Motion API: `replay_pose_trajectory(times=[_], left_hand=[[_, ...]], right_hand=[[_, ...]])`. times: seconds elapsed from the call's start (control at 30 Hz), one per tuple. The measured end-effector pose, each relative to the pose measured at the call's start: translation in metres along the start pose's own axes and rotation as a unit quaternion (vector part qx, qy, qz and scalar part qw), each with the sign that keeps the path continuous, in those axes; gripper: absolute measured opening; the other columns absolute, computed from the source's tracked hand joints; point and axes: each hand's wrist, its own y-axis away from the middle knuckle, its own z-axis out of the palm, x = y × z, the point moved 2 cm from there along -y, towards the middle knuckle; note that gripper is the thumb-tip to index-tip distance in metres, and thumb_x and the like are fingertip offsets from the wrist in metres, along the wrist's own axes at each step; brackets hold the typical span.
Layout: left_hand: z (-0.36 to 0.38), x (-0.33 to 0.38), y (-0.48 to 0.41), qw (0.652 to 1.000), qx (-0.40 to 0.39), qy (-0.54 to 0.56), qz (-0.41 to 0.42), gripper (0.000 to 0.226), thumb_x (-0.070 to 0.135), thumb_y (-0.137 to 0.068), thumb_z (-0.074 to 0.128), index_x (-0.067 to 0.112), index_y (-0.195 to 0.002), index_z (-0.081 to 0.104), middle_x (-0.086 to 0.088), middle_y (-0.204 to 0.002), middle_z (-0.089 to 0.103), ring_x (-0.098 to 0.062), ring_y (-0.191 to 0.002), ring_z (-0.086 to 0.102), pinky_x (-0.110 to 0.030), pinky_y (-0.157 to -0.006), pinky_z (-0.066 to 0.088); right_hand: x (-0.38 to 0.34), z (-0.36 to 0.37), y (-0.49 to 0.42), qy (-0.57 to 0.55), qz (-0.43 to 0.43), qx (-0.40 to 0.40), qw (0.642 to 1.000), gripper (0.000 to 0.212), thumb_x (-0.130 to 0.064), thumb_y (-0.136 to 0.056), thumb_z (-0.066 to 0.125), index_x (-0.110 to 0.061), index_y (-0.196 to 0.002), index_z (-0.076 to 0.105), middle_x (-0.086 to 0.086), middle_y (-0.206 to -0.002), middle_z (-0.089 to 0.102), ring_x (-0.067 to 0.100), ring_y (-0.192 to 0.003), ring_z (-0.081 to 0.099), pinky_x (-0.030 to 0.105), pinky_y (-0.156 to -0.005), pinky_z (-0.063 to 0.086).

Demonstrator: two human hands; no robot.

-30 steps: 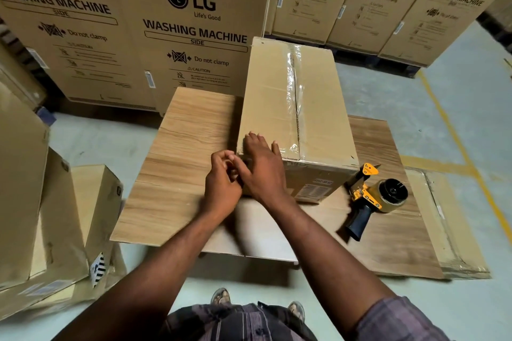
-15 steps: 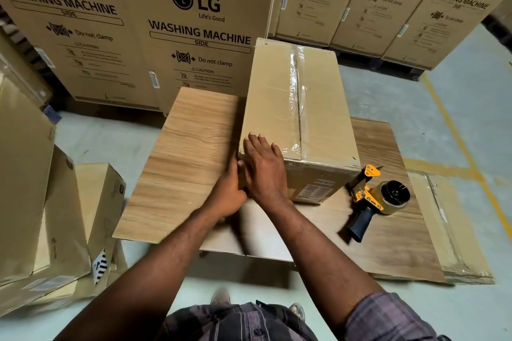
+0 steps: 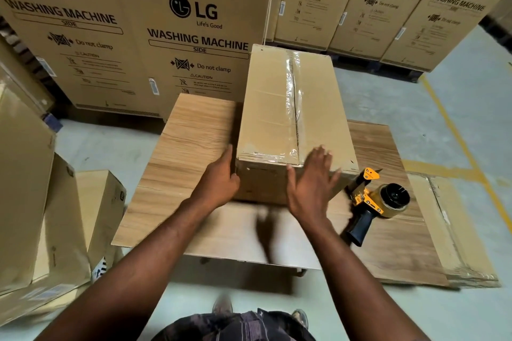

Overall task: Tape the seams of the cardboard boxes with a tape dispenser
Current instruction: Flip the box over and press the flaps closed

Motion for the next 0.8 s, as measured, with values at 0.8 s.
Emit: replay_pose_trajectory(times=[0.8], left_hand=[[0.083, 0.105, 0.080, 0.986, 0.037, -0.068, 0.150, 0.066, 0.037, -0.094, 0.060, 0.023, -0.154, 0.036, 0.005, -0.150, 0.049, -0.012, -0.138, 0.043, -0.034, -0.114, 0.035]], right_hand=[[0.088, -0.046, -0.106, -0.173, 0.021, -0.102, 0.979, 0.056, -0.052, -0.098, 0.046, -0.006, -0.128, 0.053, 0.020, -0.156, 0.038, 0.040, -0.154, 0.014, 0.060, -0.118, 0.021]])
